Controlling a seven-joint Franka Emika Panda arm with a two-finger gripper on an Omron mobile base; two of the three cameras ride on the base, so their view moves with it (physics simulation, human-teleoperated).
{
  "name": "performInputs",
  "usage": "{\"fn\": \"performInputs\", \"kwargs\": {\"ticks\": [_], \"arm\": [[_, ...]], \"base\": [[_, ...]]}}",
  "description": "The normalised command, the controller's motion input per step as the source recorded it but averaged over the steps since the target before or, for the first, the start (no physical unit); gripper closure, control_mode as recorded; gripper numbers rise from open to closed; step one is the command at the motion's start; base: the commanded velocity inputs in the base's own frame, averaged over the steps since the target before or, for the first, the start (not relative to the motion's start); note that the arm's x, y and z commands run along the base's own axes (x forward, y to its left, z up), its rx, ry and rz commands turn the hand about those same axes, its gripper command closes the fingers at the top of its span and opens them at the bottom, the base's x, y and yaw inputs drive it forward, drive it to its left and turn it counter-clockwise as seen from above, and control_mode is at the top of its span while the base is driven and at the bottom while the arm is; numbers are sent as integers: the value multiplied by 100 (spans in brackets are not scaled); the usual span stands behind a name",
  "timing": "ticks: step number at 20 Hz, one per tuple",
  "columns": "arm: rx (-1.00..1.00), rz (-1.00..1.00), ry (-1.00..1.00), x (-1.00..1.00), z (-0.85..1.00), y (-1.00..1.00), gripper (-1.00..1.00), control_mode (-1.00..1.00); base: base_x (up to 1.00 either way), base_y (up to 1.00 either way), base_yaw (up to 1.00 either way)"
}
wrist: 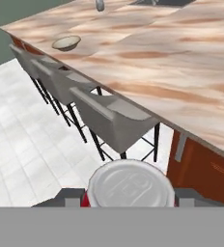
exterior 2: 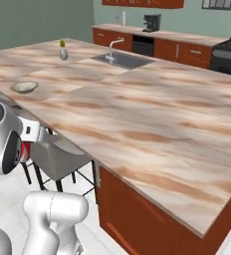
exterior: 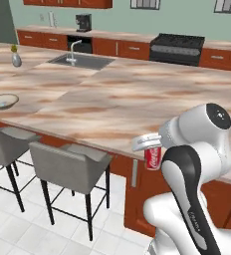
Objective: Open the fridge, grab two sodas, and place both sodas inside the bowl with ice on the dining counter.
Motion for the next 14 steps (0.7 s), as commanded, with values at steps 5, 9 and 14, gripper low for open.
{"fn": "performInputs", "kwargs": {"ticks": [5, 9, 14], "arm": [[0, 0, 0, 0, 0, 0, 100, 100], [0, 0, 0, 0, 0, 0, 100, 100], [0, 0, 0, 0, 0, 0, 100, 100]], "base": [[19, 100, -24], [40, 100, -21], [50, 100, -19]]}}
